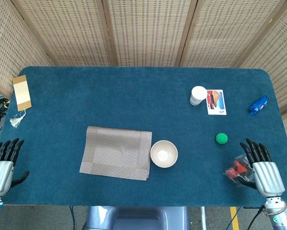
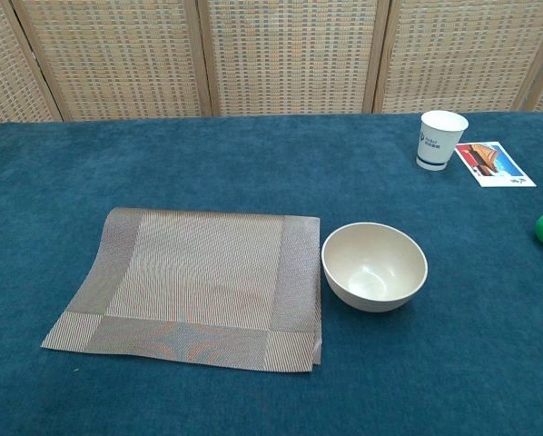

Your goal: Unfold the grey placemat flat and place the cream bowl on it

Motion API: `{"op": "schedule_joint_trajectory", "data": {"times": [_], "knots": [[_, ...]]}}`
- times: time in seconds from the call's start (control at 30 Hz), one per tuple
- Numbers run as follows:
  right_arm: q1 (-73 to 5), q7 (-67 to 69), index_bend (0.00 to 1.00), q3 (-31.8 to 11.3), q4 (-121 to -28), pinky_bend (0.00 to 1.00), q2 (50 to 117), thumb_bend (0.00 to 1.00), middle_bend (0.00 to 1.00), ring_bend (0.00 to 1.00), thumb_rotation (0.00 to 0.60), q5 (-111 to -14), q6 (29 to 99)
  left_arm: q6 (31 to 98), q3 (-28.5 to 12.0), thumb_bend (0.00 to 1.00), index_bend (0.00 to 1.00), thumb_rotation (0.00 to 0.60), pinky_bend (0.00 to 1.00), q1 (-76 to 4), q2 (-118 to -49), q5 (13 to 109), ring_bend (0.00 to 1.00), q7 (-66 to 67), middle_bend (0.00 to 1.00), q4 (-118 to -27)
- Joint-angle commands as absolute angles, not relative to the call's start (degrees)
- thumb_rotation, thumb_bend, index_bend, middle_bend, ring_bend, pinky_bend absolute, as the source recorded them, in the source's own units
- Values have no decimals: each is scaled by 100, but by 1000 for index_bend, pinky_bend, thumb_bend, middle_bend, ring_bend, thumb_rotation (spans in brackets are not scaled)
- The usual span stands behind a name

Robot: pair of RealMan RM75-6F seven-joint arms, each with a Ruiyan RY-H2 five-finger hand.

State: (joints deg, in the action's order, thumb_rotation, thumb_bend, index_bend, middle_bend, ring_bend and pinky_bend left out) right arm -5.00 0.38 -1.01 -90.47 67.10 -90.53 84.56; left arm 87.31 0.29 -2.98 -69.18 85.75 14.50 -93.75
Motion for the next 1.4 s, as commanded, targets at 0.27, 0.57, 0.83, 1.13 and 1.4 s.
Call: {"op": "schedule_joint_trajectory", "data": {"times": [0.27,0.57,0.83,1.13,1.4], "knots": [[-489,23,32,-84,-9069,0,6705,62,0,0,600,-9074,8469,8701,19,231,0,600,0,-303,-6934,8607,0,1429,0,-9364],[-508,0,32,-96,-9060,0,6717,61,0,0,600,-9020,8409,8502,36,232,0,600,0,-364,-7022,8577,0,1415,0,-9275],[-479,104,32,-97,-9040,0,6673,62,0,0,600,-8922,8380,8146,21,259,97,600,0,-552,-7322,8532,0,1469,0,-9051],[-466,153,32,-91,-9070,0,6665,62,0,0,600,-8922,8384,7668,108,332,285,600,0,-875,-8069,8729,0,1489,0,-8305],[-467,250,32,-114,-9062,0,6643,62,0,0,600,-8896,8385,7471,113,331,164,600,0,-1067,-8525,8806,0,1868,0,-8097]]}}
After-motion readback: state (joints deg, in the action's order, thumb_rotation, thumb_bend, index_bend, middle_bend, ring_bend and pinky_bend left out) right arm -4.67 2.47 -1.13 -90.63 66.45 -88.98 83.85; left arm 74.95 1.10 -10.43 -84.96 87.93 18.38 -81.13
